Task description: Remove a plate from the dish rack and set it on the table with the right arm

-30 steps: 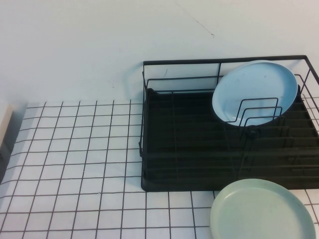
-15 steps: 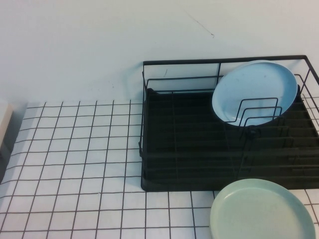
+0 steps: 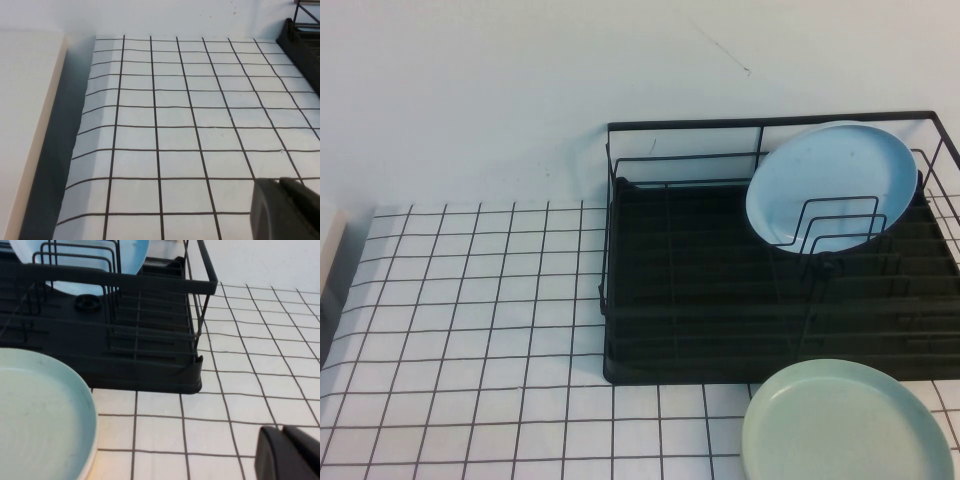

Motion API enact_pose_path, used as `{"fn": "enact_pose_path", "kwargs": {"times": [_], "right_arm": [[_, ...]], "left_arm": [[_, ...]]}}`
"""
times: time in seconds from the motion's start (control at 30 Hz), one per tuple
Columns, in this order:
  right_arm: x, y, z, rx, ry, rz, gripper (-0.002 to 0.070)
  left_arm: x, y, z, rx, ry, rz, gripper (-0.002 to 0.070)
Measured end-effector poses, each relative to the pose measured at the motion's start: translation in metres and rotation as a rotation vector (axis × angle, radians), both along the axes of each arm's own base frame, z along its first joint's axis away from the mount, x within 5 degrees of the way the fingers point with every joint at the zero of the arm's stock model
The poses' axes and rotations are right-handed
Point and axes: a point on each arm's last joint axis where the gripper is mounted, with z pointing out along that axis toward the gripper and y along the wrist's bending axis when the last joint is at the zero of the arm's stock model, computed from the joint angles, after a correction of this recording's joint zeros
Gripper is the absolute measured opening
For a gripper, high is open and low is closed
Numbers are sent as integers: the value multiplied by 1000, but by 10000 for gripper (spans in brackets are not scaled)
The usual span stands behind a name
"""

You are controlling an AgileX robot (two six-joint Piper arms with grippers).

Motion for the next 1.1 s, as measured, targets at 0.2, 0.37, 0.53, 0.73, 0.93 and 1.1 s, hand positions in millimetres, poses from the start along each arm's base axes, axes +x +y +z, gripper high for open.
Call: {"fn": "enact_pose_path", "kwargs": {"times": [0.2, 0.37, 0.53, 0.73, 0.93, 1.1], "right_arm": [[0, 0, 0, 22, -1, -8, -2], [0, 0, 0, 24, 1, -8, -2], [0, 0, 0, 24, 1, -8, -2], [0, 0, 0, 24, 1, -8, -2], [0, 0, 0, 24, 1, -8, -2], [0, 0, 0, 24, 1, -8, -2]], "left_arm": [[0, 0, 0, -3, 0, 1, -3], [0, 0, 0, -6, 0, 2, -3], [0, 0, 0, -6, 0, 2, -3], [0, 0, 0, -6, 0, 2, -3], [0, 0, 0, -6, 0, 2, -3], [0, 0, 0, -6, 0, 2, -3]]}}
